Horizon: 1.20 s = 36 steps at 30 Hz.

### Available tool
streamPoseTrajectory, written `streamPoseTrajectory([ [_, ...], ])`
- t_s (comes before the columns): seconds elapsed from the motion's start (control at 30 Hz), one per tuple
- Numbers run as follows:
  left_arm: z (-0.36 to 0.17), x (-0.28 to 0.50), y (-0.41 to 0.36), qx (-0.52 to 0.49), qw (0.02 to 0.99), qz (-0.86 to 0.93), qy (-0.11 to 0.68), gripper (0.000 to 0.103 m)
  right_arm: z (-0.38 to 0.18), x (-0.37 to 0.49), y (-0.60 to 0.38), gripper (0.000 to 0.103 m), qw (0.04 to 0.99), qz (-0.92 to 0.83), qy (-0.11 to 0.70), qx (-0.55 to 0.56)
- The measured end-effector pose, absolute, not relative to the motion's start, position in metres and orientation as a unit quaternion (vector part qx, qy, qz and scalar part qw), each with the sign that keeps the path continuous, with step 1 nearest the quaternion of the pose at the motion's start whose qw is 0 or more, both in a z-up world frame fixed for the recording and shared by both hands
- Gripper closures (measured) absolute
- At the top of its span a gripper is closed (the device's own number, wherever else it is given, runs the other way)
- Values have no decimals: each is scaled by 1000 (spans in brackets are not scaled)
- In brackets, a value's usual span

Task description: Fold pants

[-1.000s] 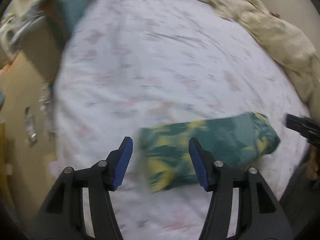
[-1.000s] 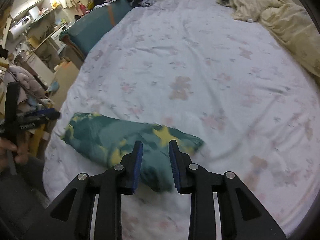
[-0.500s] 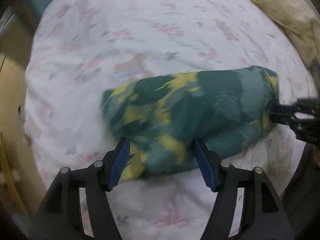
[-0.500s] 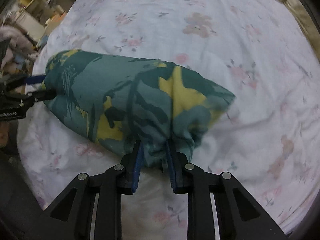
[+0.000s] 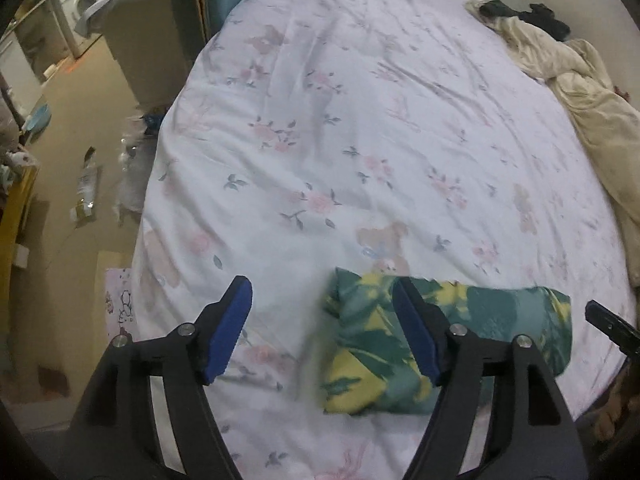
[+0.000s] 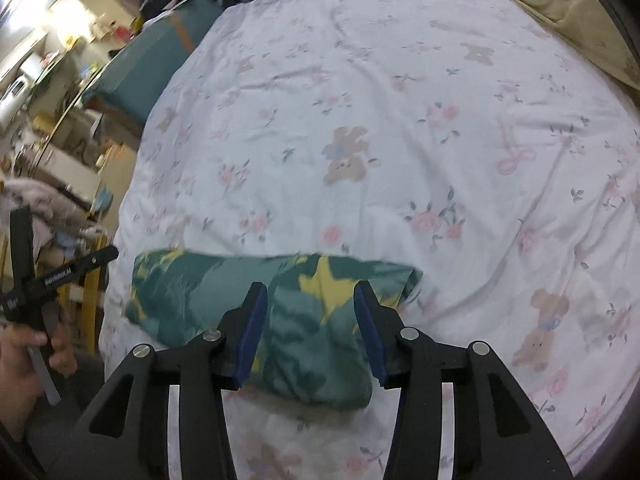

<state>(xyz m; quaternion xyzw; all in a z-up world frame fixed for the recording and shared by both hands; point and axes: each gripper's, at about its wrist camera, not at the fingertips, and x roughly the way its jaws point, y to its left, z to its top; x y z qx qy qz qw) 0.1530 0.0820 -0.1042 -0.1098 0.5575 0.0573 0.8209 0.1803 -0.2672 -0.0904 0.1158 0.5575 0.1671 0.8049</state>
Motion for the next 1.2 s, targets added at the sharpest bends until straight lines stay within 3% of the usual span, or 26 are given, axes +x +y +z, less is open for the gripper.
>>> streamPoseTrajectory([
  [0.3, -136, 171, 95, -179, 797, 47, 574, 36, -104, 198, -286, 56, 791, 128, 577, 157],
  [0.4, -149, 178, 86, -189, 788, 25, 586, 44, -107, 200, -292, 56, 787, 121, 582, 166],
  [0.43, -155, 181, 82, -188, 783, 17, 593, 50, -109, 201, -293, 56, 785, 120, 584, 169],
  [0.47, -160, 183, 78, -190, 778, 6, 599, 65, -110, 201, -294, 56, 782, 118, 587, 172],
  [0.6, -163, 185, 63, -170, 770, -12, 615, 96, -124, 201, -293, 56, 766, 113, 609, 171],
  [0.73, -152, 185, 57, -144, 782, -17, 606, 99, -142, 205, -280, 60, 747, 132, 630, 162],
  [0.77, -150, 185, 57, -144, 784, -18, 603, 99, -142, 205, -273, 84, 751, 144, 628, 141],
  [0.8, -147, 184, 59, -147, 786, -20, 600, 99, -141, 205, -269, 95, 755, 148, 627, 121],
  [1.1, -138, 186, 107, -167, 801, 91, 567, 103, -146, 197, -280, 98, 755, 117, 635, 111],
  [1.13, -137, 186, 112, -170, 801, 96, 566, 103, -147, 197, -279, 97, 757, 115, 634, 108],
  [1.2, -131, 183, 114, -174, 804, 96, 561, 103, -144, 198, -278, 84, 752, 122, 637, 118],
])
